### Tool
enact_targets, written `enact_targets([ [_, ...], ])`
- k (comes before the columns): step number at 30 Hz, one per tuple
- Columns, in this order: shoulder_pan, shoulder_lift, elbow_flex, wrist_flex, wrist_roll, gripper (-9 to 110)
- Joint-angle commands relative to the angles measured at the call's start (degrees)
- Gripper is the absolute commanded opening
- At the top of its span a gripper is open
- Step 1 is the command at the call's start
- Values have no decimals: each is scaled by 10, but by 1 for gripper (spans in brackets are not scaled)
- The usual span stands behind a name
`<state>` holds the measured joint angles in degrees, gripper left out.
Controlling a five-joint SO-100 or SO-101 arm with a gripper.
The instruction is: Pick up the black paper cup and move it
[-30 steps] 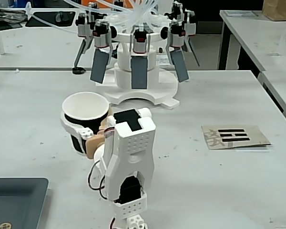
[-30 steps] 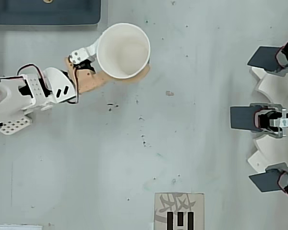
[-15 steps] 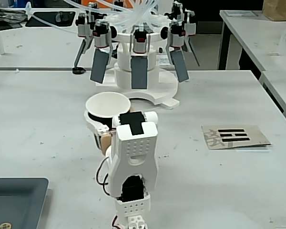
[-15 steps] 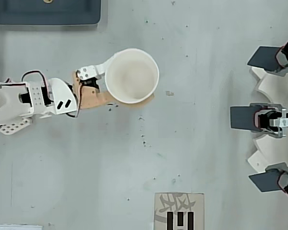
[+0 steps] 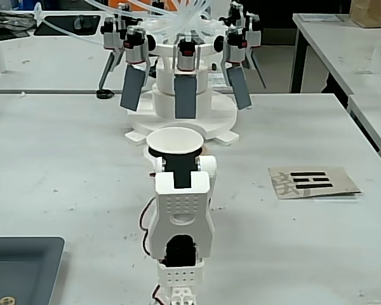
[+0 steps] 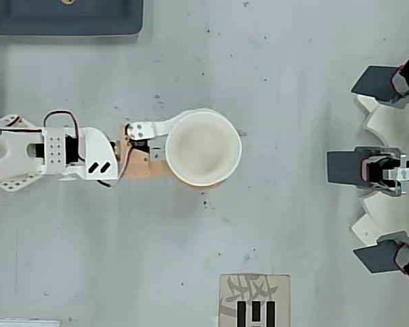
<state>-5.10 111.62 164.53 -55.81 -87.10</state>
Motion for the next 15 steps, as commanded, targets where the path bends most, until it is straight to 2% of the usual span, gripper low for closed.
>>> enact_targets([
  [1, 9, 16, -65, 25, 4, 15],
  [15, 24, -97, -261, 109, 4, 14],
])
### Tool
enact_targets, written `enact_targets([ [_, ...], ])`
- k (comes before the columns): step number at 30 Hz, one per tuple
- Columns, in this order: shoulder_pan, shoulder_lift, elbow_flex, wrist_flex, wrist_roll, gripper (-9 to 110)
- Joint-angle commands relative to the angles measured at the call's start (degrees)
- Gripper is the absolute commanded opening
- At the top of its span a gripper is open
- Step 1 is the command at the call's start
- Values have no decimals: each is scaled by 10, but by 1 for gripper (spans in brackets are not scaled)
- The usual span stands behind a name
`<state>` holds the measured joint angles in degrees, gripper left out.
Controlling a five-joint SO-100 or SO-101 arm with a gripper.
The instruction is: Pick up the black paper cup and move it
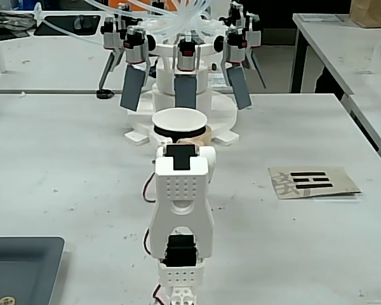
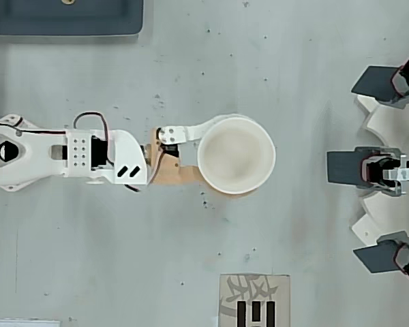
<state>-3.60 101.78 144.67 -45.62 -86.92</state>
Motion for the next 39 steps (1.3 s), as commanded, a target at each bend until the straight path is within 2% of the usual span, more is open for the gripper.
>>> enact_targets([
  [1, 11, -6, -76, 11, 3, 14],
  [25, 26, -133, -291, 112, 4, 14],
  [39, 26, -169, -328, 115, 7, 13],
])
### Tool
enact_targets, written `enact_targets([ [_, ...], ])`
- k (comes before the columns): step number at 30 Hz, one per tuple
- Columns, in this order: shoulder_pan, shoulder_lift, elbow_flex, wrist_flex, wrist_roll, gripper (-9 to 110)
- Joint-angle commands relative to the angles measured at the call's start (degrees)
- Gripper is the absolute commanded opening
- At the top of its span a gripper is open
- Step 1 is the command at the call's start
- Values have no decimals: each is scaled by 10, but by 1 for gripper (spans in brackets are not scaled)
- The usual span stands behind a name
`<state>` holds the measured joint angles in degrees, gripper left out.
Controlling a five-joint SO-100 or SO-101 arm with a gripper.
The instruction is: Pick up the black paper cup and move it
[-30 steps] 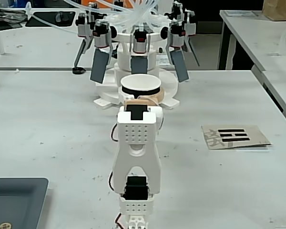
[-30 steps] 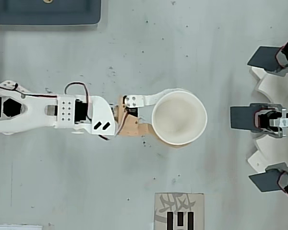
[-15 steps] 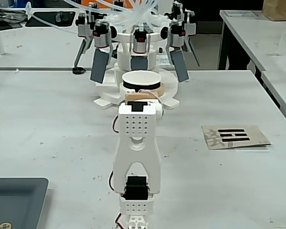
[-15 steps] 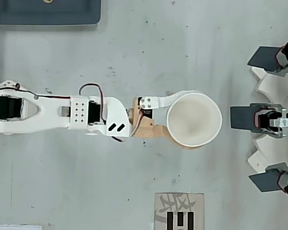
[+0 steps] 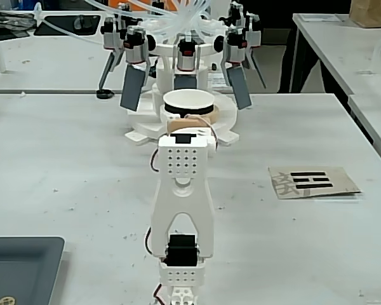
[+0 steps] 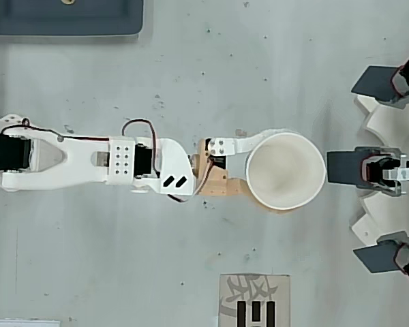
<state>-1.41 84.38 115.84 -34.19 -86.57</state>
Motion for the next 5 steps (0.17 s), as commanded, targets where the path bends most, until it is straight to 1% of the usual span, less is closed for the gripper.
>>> enact_targets([
  [1, 4, 5, -40, 1, 4, 13],
  [5, 4, 5, -40, 1, 4, 13],
])
